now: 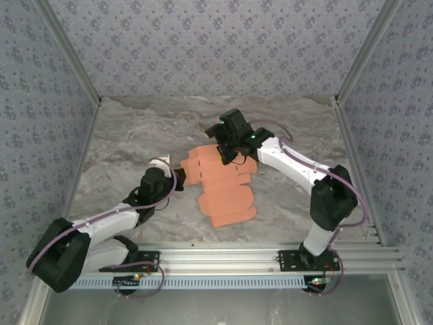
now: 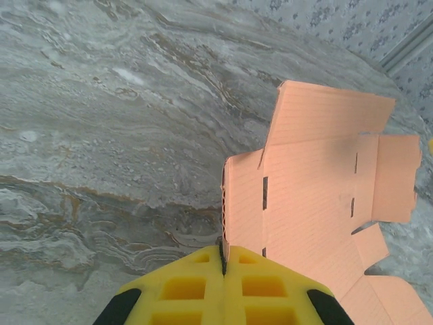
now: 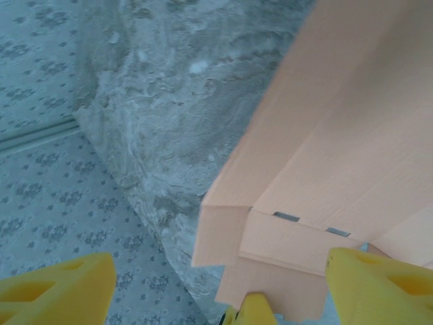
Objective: Fold the paper box
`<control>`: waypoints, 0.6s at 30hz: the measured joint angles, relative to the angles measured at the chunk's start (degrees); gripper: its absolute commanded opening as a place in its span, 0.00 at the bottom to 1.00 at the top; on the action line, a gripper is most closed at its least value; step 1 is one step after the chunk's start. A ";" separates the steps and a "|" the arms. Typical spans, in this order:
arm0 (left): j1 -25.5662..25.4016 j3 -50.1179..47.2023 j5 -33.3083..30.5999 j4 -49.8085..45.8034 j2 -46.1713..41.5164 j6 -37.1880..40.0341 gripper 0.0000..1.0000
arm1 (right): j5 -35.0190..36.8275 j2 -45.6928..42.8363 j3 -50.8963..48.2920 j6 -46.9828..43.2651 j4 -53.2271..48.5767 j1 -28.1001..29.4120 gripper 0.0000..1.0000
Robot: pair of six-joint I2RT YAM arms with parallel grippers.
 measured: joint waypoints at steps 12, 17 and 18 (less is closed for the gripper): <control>-0.07 -1.25 -1.09 1.38 -3.23 2.01 0.00 | -1.92 7.69 2.45 5.64 -3.61 -0.22 0.86; -0.11 -1.36 -1.27 1.38 -4.04 2.34 0.00 | -1.88 7.67 4.55 6.08 -4.33 -0.22 0.88; -0.11 -1.53 -1.29 1.40 -4.09 2.36 0.00 | -1.90 7.67 4.87 6.16 -4.31 -0.33 0.88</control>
